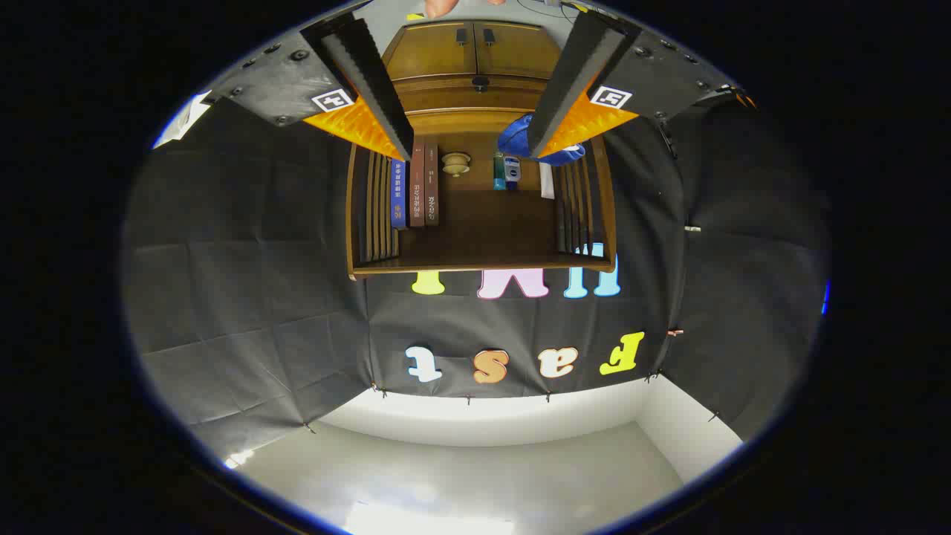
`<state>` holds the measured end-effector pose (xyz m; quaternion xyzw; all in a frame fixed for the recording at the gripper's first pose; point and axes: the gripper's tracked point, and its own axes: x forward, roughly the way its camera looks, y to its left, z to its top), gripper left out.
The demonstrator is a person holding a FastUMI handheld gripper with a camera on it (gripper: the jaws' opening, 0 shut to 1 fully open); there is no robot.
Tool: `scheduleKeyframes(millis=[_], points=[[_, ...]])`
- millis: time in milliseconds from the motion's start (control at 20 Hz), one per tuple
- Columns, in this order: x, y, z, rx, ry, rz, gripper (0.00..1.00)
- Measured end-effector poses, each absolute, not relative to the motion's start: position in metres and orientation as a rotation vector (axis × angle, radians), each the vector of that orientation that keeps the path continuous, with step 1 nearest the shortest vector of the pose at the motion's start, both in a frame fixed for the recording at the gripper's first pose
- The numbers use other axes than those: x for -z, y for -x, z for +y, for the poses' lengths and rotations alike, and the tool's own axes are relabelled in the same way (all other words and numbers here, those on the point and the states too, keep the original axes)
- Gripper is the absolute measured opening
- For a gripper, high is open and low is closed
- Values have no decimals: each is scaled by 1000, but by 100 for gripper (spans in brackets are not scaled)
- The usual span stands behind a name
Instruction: Pull open the drawer, take out the items inside it, and place them on the countertop above the cabinet.
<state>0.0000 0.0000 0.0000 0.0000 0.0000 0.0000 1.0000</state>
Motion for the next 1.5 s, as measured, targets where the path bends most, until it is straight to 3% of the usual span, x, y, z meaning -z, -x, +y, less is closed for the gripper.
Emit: scheduleKeyframes(millis=[1000, 1500], points=[[3, -8, 14, -26, 5, -6, 99], [87, -85, 16, -58, -17, 48, 99]])
